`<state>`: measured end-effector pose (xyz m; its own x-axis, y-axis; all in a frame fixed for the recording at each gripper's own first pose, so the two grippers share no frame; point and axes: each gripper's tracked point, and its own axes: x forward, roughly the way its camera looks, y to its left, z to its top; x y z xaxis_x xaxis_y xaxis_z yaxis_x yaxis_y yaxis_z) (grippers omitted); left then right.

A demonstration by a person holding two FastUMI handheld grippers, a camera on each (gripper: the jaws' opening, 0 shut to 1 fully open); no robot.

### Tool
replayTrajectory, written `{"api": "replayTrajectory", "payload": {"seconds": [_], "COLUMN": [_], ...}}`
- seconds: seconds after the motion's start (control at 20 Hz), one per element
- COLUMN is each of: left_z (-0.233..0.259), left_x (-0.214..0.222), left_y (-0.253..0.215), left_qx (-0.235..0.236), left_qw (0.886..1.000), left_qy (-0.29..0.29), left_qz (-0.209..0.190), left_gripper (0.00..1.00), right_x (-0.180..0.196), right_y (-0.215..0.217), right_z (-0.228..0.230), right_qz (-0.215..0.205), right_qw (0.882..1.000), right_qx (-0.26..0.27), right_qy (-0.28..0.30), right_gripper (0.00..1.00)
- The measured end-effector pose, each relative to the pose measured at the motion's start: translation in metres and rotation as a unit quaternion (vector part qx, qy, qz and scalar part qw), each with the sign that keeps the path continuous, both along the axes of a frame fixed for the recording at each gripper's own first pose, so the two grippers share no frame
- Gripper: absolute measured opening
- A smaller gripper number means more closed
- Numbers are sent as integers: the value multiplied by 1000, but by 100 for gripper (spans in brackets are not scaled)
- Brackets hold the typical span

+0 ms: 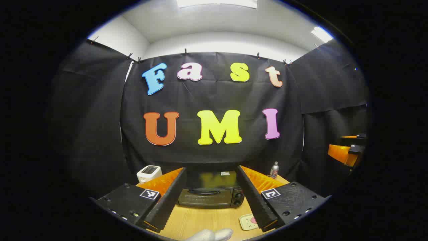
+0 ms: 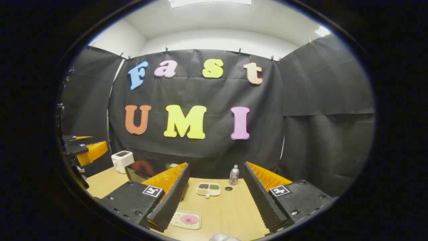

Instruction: Open the electric oven with the left hand, put the food in, and close the electric oven.

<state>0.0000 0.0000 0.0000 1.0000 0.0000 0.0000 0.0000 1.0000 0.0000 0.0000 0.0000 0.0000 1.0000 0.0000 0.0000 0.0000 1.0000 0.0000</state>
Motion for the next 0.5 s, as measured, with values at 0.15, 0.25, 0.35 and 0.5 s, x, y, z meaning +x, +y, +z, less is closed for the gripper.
{"api": "replayTrajectory", "payload": {"seconds": [0.15,0.25,0.35,0.5], "left_z": [3,0,-2,-4], "left_x": [1,3,6,11], "left_y": [2,5,8,12], "left_qx": [-5,-5,-5,-4], "left_qw": [1000,1000,1000,1000], "left_qy": [-4,-2,-2,-1], "left_qz": [5,8,13,17], "left_gripper": [95,95,95,95], "right_x": [3,5,8,7], "right_y": [1,4,4,6], "right_z": [1,3,0,0], "right_qz": [4,6,7,9], "right_qw": [1000,1000,1000,1000], "right_qx": [-5,-5,-4,-5], "right_qy": [3,3,7,9], "right_gripper": [98,98,98,98]}}
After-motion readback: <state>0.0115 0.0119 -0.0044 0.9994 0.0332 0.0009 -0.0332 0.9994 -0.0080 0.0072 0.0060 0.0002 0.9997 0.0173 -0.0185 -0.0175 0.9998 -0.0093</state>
